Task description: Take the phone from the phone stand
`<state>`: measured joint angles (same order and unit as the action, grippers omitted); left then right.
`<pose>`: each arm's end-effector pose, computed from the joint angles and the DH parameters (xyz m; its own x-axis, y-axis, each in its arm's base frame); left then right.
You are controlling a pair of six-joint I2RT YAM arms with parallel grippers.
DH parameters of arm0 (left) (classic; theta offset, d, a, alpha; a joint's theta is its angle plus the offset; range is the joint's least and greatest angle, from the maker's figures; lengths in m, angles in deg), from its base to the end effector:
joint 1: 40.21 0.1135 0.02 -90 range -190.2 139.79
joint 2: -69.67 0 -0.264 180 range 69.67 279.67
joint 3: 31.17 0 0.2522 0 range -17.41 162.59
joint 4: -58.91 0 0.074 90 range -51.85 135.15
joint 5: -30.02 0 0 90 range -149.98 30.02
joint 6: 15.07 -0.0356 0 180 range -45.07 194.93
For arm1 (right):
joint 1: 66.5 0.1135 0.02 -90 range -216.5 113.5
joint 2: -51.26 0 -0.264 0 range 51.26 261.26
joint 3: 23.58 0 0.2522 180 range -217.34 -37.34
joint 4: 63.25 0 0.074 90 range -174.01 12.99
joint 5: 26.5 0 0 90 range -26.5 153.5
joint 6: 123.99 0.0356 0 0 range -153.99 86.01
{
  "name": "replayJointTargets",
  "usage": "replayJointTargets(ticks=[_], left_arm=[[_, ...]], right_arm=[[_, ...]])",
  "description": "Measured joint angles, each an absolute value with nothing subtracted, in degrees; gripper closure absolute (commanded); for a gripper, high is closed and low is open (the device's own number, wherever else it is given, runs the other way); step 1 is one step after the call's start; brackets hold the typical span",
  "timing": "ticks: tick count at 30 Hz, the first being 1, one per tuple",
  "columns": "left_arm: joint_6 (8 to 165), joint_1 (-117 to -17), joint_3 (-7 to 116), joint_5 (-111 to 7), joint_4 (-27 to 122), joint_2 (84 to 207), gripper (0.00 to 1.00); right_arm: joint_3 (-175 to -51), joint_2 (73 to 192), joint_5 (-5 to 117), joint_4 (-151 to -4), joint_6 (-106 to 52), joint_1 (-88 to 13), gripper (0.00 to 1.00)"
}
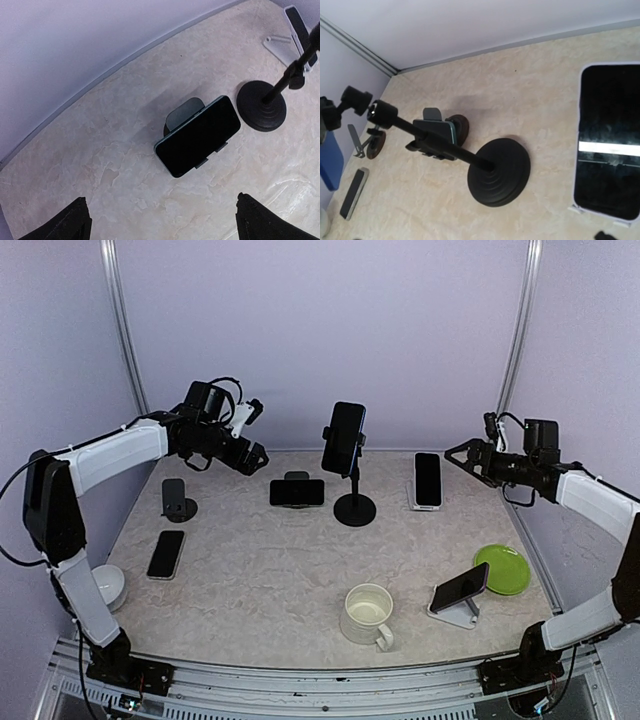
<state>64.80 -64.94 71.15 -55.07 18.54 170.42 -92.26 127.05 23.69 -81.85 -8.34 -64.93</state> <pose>0.3681 -0.1729 0.3112 -0.4763 0.4123 -0.7766 0.5701 0.8173 0.0843 0.2960 0.0309 0.2942 -0.6496 0.3148 -0.6920 -0.3511 0.6831 0.6404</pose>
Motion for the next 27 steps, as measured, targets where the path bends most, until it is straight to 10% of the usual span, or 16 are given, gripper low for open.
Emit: replayJointTargets(ticks=[27], left_arm=[[27.64,-71.08,70.10,-68.56,28.20,189.83,0.05]], right_arm=[[-92.06,125.28,25.07,-84.01,-8.34,-64.85,0.00]])
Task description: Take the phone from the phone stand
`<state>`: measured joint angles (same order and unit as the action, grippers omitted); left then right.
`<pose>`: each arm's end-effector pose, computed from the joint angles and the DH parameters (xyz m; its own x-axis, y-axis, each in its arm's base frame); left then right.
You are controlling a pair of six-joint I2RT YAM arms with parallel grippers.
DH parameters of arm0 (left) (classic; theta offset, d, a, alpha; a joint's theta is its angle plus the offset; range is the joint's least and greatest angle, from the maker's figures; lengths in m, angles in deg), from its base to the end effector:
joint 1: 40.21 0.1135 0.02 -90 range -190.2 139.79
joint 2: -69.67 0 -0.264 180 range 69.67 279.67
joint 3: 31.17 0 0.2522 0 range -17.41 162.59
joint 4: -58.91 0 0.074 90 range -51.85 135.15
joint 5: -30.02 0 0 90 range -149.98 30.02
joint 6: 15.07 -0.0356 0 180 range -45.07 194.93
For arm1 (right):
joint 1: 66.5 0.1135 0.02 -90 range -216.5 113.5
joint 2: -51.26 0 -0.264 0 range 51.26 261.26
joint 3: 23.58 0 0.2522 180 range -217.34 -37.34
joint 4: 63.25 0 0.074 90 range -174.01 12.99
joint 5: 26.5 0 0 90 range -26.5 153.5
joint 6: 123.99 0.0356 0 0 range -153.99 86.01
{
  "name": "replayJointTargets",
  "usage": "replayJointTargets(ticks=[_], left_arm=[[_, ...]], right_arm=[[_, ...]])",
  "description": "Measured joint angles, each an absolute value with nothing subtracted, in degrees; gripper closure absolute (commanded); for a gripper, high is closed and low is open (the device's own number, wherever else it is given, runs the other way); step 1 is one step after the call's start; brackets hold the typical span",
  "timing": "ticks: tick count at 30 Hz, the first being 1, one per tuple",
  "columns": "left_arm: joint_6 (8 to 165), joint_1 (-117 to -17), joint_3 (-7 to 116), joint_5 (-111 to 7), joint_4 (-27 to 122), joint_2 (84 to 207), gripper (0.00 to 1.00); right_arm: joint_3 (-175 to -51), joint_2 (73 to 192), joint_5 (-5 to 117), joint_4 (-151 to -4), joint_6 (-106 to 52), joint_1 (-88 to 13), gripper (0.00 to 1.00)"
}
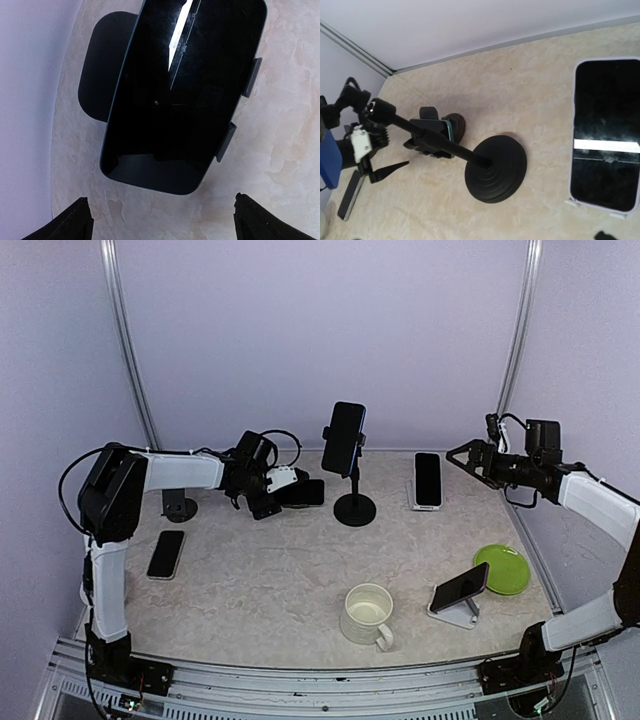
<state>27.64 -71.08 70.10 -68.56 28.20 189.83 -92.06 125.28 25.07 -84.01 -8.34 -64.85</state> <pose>0.3993 -0.2325 0.1769 -0.1316 0.9251 -0.3561 0.7681 0.3222 0.5533 0.2889 0.0305 0.2978 -0.6501 0.3205 -0.6889 -0.3307 0.6969 0.6363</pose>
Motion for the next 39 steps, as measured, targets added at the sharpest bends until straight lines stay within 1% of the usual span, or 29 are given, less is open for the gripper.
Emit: replayJointTargets(ticks=[9,17,22,28,39], left_arm=[[21.52,-69.94,70.78,-71.47,32.38,193.11,0.04],[19.09,-69.09,74.56,-70.27,33.47,195.51,0.03],[18.48,-68.78,75.28,-68.78,32.75,196.23,0.03],[18.07,-68.65,75.69,-66.86,31.68,196.60,0.03],[23.64,-68.17,75.89,-58.05,29.99,196.41,0.02]], right_arm=[[-91.56,125.65,25.20,-84.17,-7.14,-64.85,0.00],[-93.55,127.75,25.22,-86.20,-7.71,-64.85,0.00],[-96.41,128.77,25.24,-87.07,-9.08,-64.85,0.00],[-96.94,129.21,25.24,-87.16,-9.61,-64.85,0.00],[-96.92,129.36,25.20,-87.12,-9.69,-64.85,0.00]])
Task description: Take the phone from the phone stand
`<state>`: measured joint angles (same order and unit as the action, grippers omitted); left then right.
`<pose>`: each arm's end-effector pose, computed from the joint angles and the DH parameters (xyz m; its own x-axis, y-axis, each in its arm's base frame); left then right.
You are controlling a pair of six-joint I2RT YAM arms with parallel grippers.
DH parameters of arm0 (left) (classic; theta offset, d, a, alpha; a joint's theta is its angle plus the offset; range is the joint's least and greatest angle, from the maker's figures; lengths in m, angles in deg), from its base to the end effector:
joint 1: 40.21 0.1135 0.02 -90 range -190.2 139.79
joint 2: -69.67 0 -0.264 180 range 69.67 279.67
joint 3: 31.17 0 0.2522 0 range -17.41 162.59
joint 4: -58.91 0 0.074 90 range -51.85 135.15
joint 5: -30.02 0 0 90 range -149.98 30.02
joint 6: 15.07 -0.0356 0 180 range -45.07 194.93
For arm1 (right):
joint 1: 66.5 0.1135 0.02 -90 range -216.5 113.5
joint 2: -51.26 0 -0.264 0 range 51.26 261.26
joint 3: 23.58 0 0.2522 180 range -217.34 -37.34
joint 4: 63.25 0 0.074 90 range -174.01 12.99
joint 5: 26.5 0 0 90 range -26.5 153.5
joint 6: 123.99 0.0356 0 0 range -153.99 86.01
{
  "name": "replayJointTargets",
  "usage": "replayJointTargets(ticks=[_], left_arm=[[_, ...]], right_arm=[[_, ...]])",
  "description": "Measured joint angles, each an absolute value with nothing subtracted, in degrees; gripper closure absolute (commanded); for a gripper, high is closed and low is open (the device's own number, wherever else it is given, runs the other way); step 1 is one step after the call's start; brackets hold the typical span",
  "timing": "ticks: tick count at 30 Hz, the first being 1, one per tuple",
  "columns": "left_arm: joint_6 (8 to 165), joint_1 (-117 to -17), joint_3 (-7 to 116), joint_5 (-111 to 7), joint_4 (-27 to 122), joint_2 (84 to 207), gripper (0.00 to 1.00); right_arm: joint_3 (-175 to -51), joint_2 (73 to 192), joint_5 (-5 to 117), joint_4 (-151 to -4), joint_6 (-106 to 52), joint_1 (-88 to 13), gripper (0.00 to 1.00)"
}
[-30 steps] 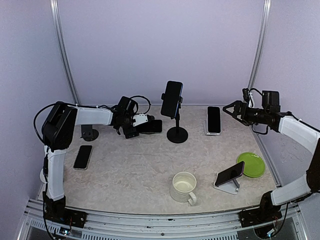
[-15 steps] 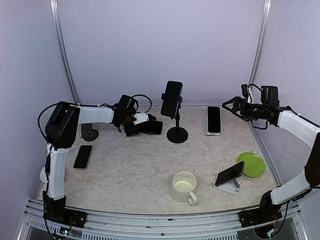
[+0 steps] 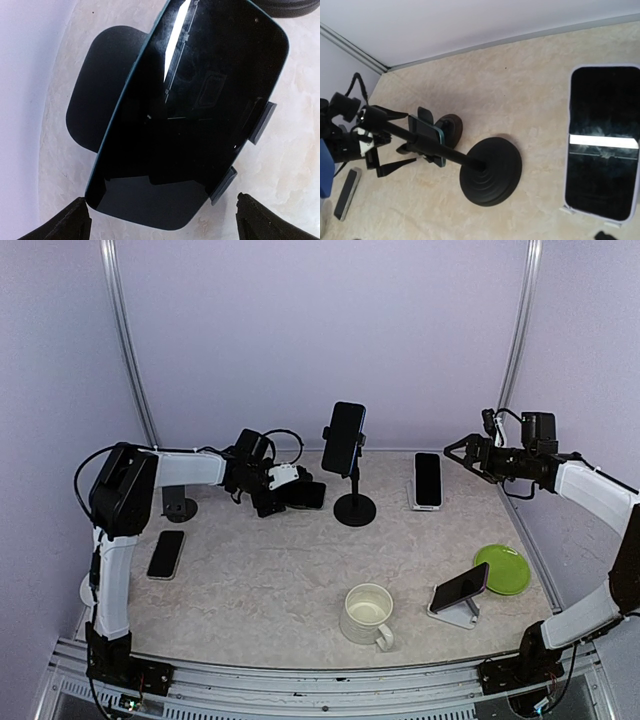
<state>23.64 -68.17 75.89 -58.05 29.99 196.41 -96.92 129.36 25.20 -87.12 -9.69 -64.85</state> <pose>0.4303 -0.2298 0.1579 -0.0333 0.9006 -0.4333 0.8224 0.2711 0.5002 0.3056 0.0309 0.3021 -0.6696 0.3038 -0.6778 -0.3191 0.7064 0.6319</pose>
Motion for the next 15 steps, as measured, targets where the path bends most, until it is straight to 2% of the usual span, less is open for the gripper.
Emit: replayJointTargets(ticks=[8,15], left_arm=[[32.99,-66.40,75.93,-52.30,30.17,194.05,0.01],[53.37,-66.03,83.63,-52.65,31.00,193.81,0.01]], right_arm=[[-96.02,129.36,25.20,-86.59,-9.58,-64.85,0.00],[-93.92,129.06,25.24,-85.67,-8.80,-64.85,0.00]])
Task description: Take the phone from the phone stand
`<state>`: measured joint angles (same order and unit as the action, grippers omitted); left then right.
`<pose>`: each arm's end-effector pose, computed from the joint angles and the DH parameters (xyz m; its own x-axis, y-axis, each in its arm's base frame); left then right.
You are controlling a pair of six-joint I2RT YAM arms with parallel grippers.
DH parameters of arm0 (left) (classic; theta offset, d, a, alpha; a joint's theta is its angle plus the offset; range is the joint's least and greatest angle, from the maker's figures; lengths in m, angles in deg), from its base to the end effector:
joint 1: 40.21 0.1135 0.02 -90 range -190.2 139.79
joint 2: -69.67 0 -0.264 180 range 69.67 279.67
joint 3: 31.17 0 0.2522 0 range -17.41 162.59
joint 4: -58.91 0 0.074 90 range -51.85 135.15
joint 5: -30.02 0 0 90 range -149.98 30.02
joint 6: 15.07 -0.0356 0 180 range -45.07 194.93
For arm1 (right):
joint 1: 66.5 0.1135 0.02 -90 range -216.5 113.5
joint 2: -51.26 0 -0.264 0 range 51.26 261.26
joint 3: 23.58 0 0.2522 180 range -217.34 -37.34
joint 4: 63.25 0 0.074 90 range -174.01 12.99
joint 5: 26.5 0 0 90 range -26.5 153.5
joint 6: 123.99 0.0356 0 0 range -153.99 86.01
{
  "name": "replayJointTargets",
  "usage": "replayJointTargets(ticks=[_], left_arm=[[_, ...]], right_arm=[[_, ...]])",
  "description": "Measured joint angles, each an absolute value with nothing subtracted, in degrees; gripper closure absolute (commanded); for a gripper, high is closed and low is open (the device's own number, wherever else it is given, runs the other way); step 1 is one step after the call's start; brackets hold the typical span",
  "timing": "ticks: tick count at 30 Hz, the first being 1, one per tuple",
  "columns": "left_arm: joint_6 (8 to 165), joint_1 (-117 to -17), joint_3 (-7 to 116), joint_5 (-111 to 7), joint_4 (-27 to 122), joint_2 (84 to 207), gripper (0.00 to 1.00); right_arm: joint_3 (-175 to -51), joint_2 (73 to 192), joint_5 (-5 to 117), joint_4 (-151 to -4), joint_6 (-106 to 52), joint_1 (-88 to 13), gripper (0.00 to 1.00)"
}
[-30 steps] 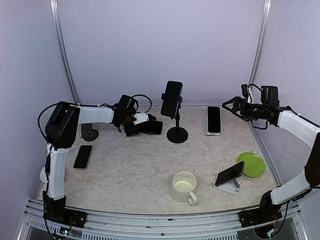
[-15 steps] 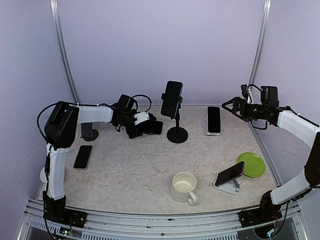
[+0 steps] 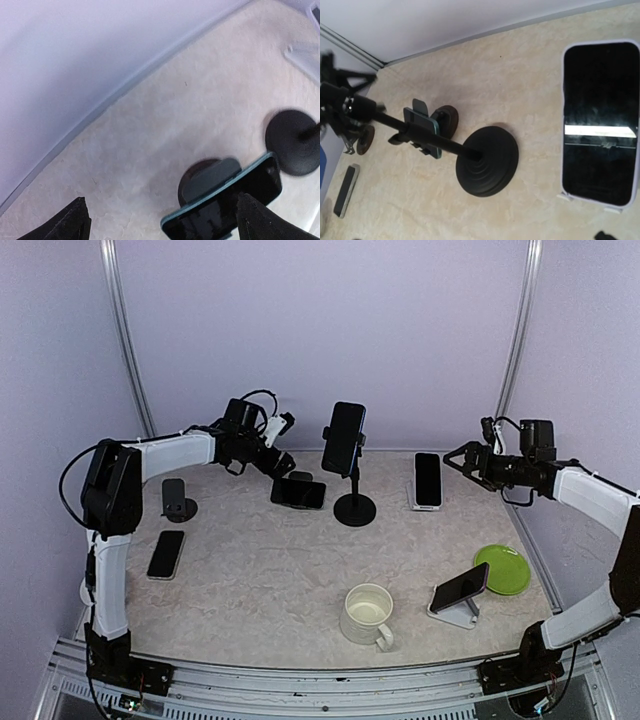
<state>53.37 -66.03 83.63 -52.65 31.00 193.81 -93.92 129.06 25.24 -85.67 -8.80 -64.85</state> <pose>0.4517 -0.2236 0.2249 -0.3144 0.5570 -0.7687 0.6870 0.6923 0.2207 0.3019 0.0308 0.2880 -0.6887 0.3145 -0.6533 -0.2942 0.7024 0.6482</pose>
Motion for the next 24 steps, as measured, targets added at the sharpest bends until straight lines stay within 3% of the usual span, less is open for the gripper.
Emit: replayJointTargets(ticks=[11,24], left_arm=[[81.58,-69.68,93.86,-59.03,31.35,197.54,0.01],[86.39,-72.46,101.92,-64.45,23.63,207.51,0.02]], right_arm=[[-92.22,127.35,25.72,-84.10,-7.03,-64.85,0.00],[-90.82,126.50,25.81,-83.14,-5.87,-64.85,0.00]])
